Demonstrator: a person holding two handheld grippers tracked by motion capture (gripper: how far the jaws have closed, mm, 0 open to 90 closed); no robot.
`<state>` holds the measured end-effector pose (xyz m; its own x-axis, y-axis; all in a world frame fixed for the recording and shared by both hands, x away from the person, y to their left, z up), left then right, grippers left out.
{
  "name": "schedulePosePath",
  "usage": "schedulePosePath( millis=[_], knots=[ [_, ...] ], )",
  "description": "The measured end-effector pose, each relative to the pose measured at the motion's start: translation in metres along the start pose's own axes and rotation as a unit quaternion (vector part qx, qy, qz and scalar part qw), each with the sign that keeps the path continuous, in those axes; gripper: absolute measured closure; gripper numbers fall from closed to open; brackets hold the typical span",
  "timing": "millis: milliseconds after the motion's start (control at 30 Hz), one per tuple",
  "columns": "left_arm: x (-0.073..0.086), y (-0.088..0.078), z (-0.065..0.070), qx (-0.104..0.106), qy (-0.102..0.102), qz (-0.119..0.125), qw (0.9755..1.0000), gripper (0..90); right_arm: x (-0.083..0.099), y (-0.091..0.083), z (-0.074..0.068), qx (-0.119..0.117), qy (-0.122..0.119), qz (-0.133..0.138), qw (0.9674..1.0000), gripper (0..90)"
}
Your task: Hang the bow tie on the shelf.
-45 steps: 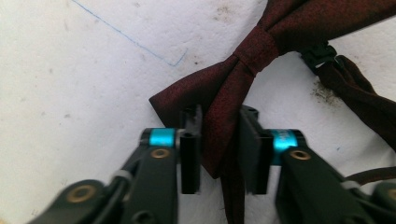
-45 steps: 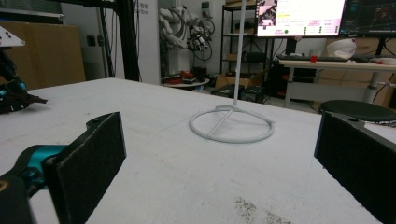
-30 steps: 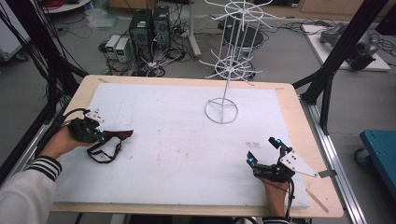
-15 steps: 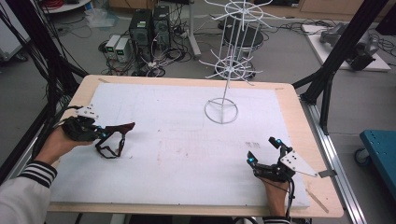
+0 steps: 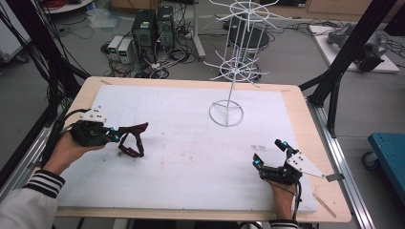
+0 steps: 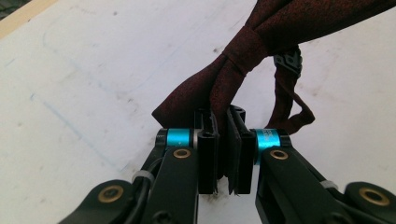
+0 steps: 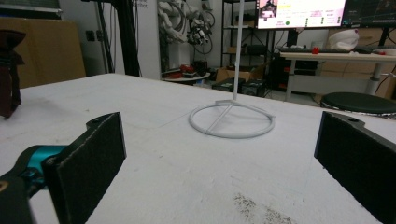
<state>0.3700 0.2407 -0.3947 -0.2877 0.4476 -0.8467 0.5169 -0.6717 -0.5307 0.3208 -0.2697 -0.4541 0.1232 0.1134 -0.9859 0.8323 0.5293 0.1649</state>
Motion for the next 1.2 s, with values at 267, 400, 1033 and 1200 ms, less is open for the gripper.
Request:
schedulePosePath(
  millis=[267,400,1033,1200],
  knots=[
    [-0.011,0.013,0.015,0.022,-0.001,0.023,0.9995,83.7,-0.013,0.005,-0.003,-0.024,0.005,-0.015,0.9996,1.3],
    [-0.015,0.016,0.018,0.033,0.001,0.034,0.9989,83.7,-0.024,0.012,-0.009,-0.046,0.01,-0.025,0.9986,1.3],
    [-0.038,0.042,0.049,0.083,0.008,0.072,0.9939,83.6,-0.065,0.05,-0.052,-0.16,0.008,-0.05,0.9859,1.3],
    [-0.045,0.053,0.057,0.094,0.007,0.081,0.9922,83.6,-0.073,0.058,-0.066,-0.191,0.012,-0.054,0.98,1.3]
  ],
)
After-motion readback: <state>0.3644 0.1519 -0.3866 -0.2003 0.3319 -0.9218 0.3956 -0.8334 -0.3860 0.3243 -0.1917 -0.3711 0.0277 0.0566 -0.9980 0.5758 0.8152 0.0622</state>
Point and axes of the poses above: each handheld gripper's, and its own axes: y roughly forward along the jaws, x roughly out of its underside, z roughly to its right, the point moved 6 cm from there along y, roughly forward along the jaws, and after that the axes turned 12 degrees about z, right-handed, at the moved point
